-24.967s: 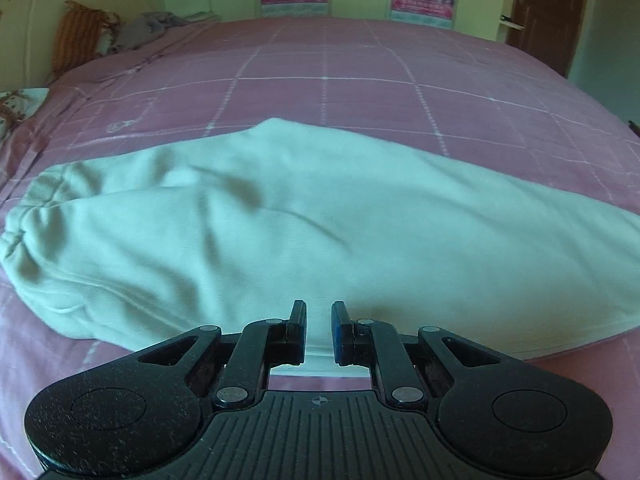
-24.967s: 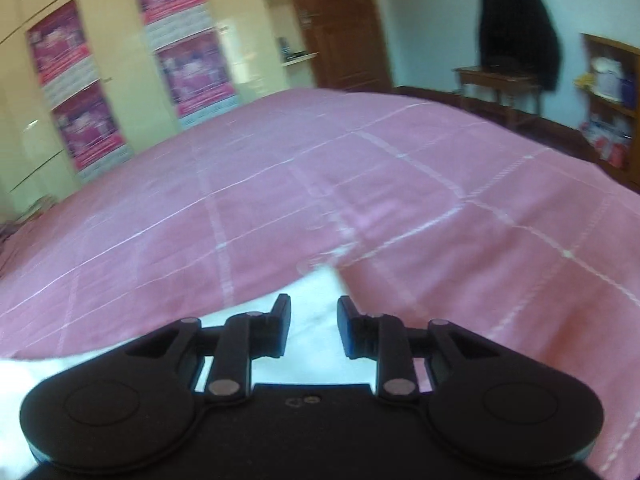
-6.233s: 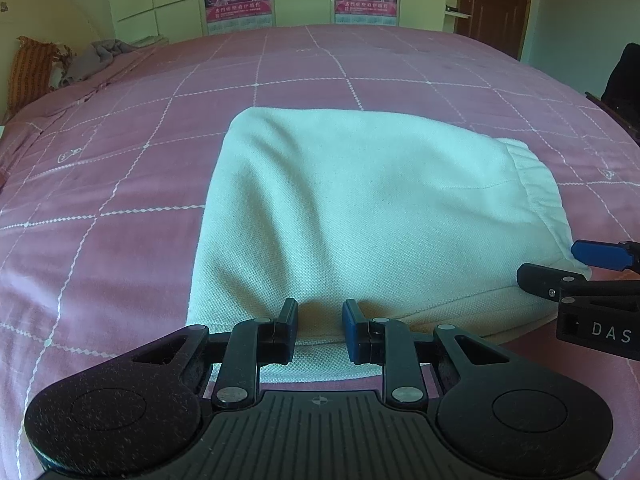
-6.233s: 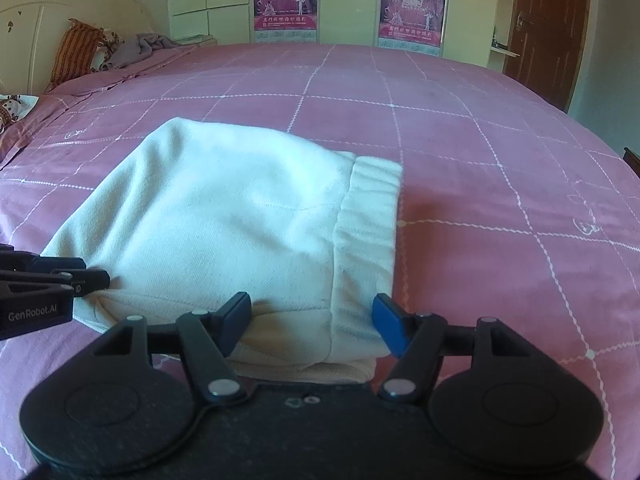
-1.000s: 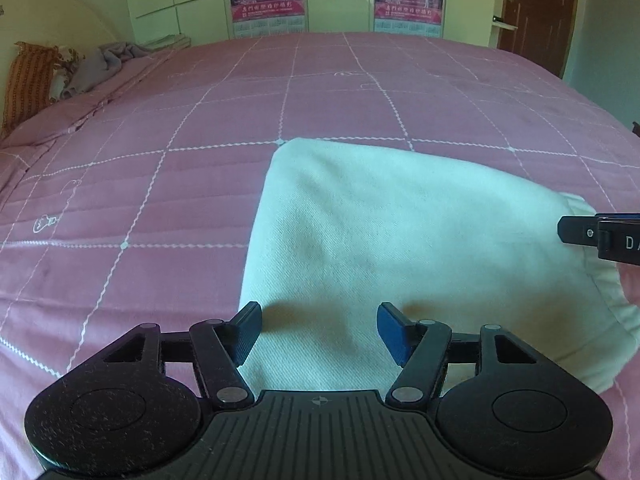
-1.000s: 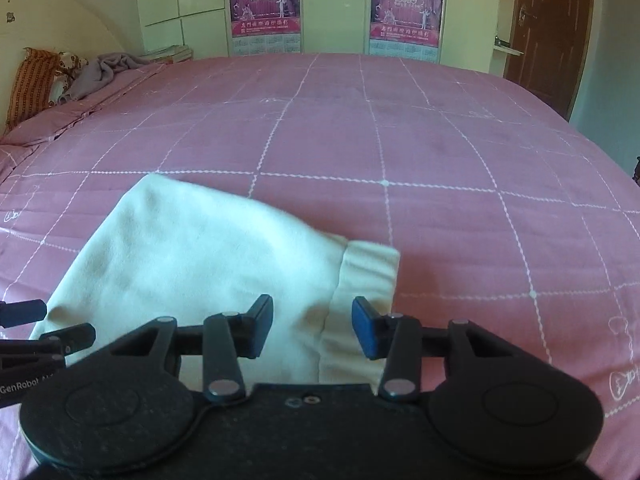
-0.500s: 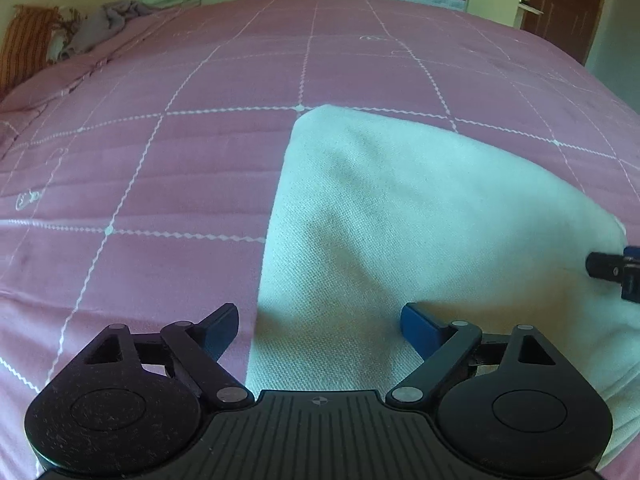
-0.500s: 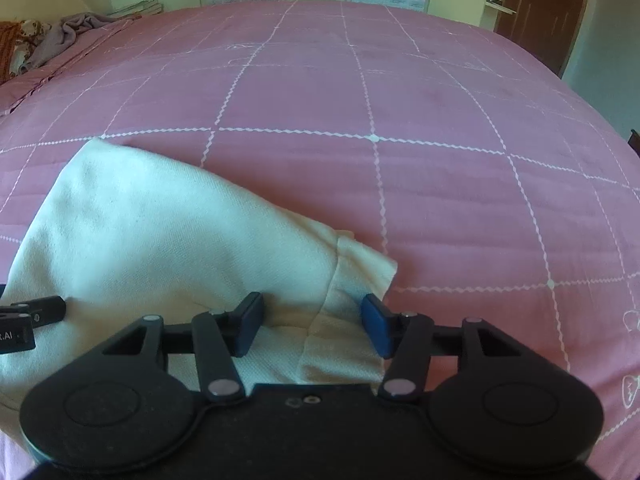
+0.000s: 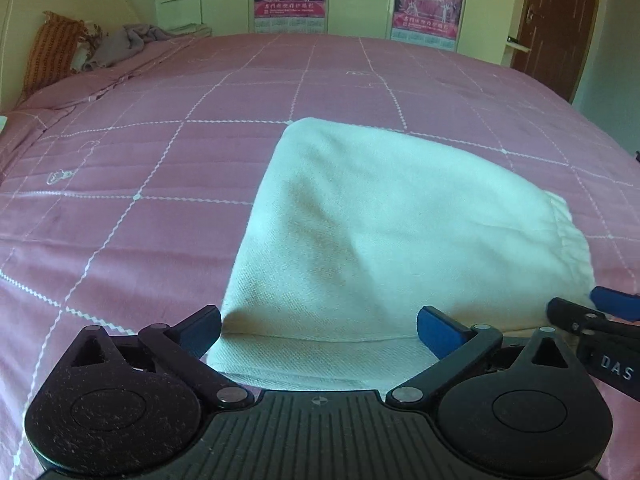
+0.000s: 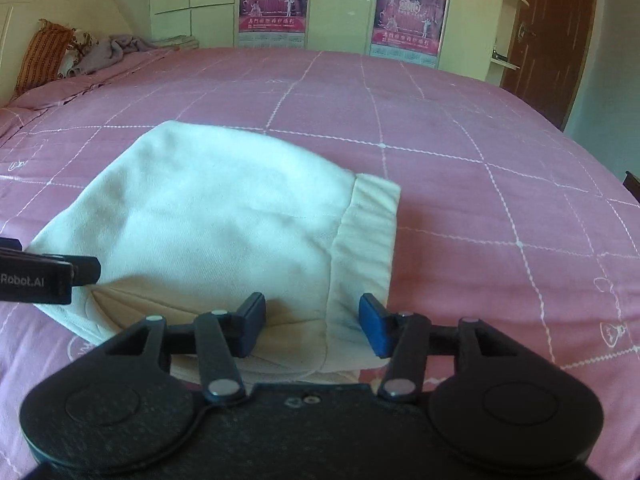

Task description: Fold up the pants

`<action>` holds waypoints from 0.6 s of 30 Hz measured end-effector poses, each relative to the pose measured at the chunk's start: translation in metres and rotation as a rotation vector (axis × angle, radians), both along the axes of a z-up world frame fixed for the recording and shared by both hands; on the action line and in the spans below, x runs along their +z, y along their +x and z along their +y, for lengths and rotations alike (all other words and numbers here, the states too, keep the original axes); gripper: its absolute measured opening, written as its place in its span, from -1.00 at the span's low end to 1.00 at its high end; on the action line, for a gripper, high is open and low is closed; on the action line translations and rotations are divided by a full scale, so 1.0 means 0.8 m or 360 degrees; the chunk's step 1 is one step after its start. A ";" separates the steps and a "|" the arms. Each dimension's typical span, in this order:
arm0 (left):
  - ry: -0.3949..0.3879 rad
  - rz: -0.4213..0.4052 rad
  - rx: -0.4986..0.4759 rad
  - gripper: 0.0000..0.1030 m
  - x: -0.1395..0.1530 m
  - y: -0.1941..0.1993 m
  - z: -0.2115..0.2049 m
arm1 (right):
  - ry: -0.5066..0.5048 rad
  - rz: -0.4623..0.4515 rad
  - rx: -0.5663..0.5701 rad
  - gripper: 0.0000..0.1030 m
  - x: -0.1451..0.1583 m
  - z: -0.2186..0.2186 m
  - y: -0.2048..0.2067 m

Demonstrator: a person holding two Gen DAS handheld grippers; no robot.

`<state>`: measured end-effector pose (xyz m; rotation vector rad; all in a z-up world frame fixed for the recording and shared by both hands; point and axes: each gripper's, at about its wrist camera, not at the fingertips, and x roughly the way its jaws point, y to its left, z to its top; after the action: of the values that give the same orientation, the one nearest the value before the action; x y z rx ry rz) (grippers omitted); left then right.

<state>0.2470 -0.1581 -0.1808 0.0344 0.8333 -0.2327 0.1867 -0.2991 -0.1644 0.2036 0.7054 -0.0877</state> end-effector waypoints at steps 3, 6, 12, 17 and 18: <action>-0.0114 0.0039 -0.0068 1.00 0.009 -0.007 0.005 | 0.0065 0.0001 -0.0035 0.02 0.010 -0.005 0.000; -0.0029 -0.0032 -0.0054 1.00 0.022 -0.026 0.000 | 0.0104 -0.0017 -0.0046 0.07 0.015 -0.006 -0.014; 0.0132 -0.0115 -0.0084 1.00 0.050 -0.063 -0.008 | 0.0142 -0.0042 -0.0040 0.15 0.028 -0.003 -0.045; 0.0205 -0.0187 -0.0050 1.00 0.088 -0.105 0.002 | 0.0174 -0.0107 -0.0023 0.22 0.053 0.001 -0.092; 0.0202 -0.0196 -0.0052 1.00 0.096 -0.115 0.006 | 0.0180 -0.0123 -0.0016 0.23 0.059 0.002 -0.104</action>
<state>0.1554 -0.1532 -0.1043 0.1796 0.7241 -0.2061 0.1033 -0.2975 -0.1174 0.3175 0.6328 -0.0495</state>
